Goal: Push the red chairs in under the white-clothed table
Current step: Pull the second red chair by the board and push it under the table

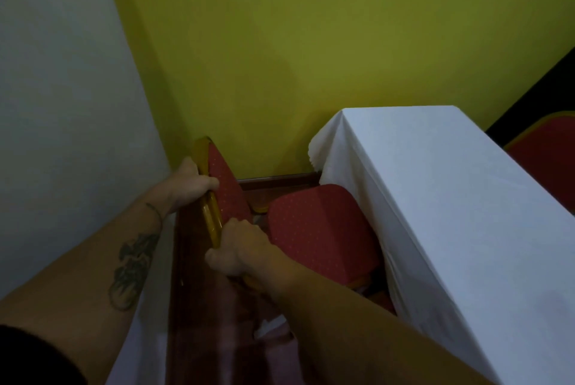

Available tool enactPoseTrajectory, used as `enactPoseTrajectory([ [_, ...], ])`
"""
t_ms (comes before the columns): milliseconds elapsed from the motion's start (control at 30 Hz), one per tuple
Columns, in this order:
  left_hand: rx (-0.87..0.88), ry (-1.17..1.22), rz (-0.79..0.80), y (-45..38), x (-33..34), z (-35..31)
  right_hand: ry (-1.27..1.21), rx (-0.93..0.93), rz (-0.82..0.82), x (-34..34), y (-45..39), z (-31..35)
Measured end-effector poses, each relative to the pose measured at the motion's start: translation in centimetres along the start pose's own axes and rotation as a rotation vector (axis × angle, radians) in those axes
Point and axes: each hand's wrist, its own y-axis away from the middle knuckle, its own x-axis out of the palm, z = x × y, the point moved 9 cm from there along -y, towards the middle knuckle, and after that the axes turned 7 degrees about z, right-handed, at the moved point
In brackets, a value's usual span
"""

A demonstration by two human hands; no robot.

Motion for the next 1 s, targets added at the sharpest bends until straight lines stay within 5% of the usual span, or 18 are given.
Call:
enactPoseTrajectory([
  [767,0.134,0.102,0.060,-1.7,12.6,-10.9,-0.186,0.230,-0.046,-4.5,-0.2,-13.6],
  [1000,0.078,0.009,0.124,-3.9,12.7,-11.7,-0.307,0.243,0.009,-1.2,3.8,-17.0],
])
